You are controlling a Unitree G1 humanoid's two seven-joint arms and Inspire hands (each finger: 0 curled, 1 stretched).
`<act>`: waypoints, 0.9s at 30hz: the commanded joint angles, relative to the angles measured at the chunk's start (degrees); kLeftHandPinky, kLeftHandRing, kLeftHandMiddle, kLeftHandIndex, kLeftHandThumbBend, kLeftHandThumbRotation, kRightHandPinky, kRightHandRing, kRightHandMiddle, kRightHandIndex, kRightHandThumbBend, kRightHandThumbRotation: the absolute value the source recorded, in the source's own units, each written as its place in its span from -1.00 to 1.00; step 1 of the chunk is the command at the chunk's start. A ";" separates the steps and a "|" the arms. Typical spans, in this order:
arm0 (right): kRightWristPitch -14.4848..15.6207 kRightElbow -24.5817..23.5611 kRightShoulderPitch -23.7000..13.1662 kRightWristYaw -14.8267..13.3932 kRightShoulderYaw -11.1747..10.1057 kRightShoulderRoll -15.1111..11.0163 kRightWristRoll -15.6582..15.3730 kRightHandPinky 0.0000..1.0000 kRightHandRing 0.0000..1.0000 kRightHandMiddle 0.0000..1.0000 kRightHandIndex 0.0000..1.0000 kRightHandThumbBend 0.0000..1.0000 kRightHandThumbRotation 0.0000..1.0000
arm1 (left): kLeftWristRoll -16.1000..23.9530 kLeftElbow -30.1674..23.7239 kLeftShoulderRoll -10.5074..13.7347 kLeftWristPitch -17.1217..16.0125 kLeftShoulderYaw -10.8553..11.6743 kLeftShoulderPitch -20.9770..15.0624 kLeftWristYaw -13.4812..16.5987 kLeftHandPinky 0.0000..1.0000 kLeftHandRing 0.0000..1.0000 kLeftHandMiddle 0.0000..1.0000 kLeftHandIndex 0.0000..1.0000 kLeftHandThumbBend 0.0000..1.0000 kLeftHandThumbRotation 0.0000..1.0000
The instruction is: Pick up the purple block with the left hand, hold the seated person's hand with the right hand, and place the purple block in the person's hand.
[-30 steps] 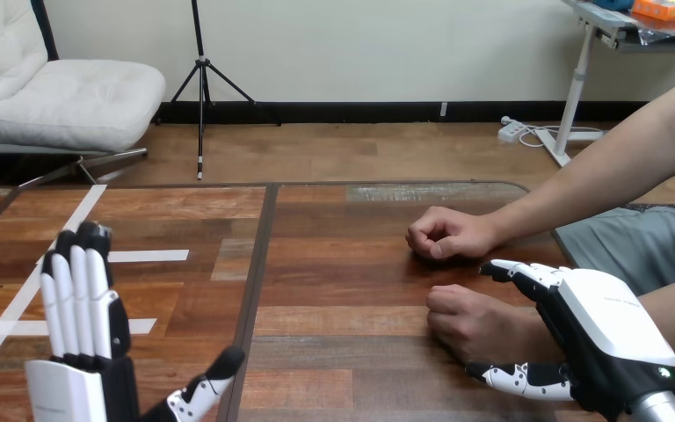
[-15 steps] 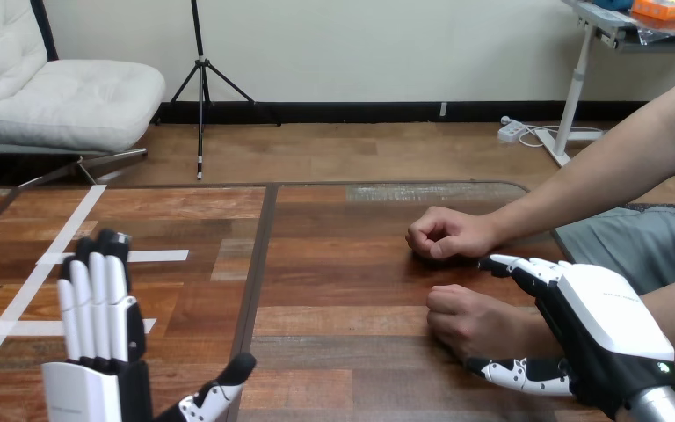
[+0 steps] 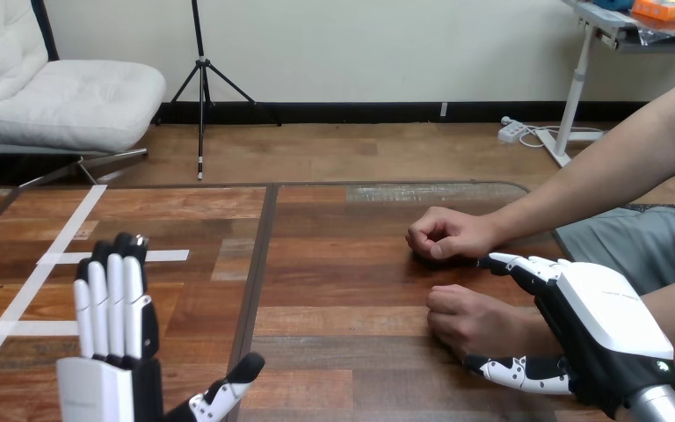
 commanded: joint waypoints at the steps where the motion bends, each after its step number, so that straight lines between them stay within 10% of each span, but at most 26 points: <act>1: -0.14 -0.53 -3.32 -0.16 0.27 -1.18 -0.25 0.86 0.77 0.66 0.67 0.36 -0.44 | -0.41 3.43 -0.53 -0.18 -1.49 -4.08 -0.74 1.00 1.00 1.00 1.00 0.42 0.77; 27: -0.54 -0.12 -3.42 -0.40 0.06 -1.48 -0.34 0.86 0.77 0.66 0.67 0.37 -0.43 | -4.70 16.68 -3.38 1.40 -2.51 -13.54 -7.06 0.96 0.90 0.96 1.00 0.40 0.70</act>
